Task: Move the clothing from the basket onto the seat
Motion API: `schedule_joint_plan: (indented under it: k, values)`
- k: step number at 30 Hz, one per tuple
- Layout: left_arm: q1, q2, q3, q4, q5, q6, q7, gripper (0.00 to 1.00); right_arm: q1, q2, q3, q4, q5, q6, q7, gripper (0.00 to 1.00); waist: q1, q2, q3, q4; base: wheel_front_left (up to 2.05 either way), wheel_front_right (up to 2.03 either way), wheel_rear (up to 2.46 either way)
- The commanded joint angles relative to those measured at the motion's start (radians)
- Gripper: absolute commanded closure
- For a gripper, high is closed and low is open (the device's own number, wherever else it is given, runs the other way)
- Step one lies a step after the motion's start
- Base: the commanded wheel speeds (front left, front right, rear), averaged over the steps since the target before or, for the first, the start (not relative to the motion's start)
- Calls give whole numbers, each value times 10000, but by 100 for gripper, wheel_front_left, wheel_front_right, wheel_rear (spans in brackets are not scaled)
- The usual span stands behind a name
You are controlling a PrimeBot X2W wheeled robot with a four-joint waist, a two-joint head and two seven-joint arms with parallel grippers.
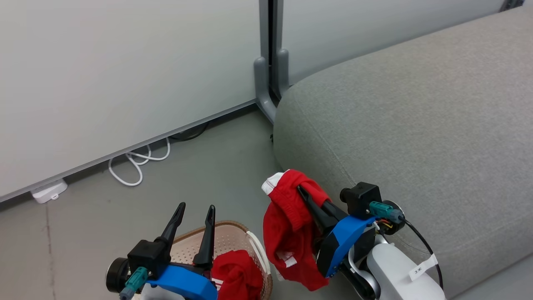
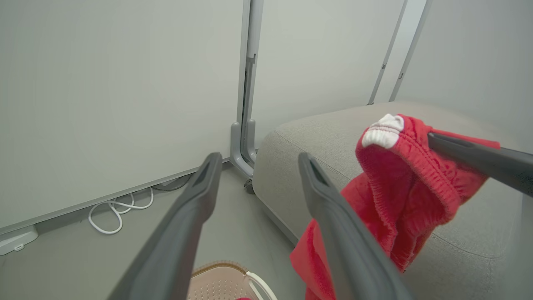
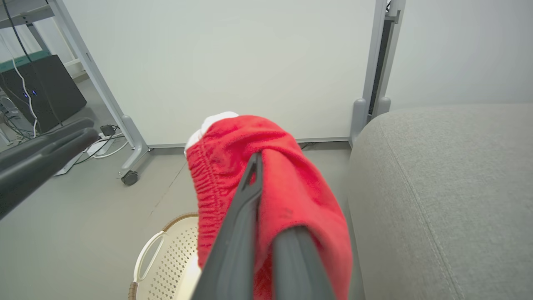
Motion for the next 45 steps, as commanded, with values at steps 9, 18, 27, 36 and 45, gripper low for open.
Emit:
schedule_joint_plan:
  k: [9, 18, 27, 36, 45]
  values:
    - [-193, 32, 50, -51, 20, -85, -31, 0, 342, -18, -218, -527, -162, 1, 149, 100, 1, -1, 311, -1522, 0, 0, 0]
    - [-274, 104, -87, -71, 6, -58, -31, 0, 485, -17, -312, -823, -176, 1, 251, 100, 1, -1, 454, -2199, 0, 0, 0]
    - [-376, 131, -243, 16, -44, -59, -31, 0, 633, -19, -445, -1024, -370, 1, 315, 100, 1, -1, 480, -2393, 0, 0, 0]
    - [-255, 187, -229, -88, -27, -59, -31, 0, 488, -34, -746, -1159, -407, 1, 400, 100, 1, -1, 579, -2330, 0, 0, 0]
    - [-525, 445, -192, -437, 167, -60, -31, 0, -624, -179, -1409, -1184, -44, 1, 549, 100, 1, -1, 1341, -2146, 0, 0, 0]
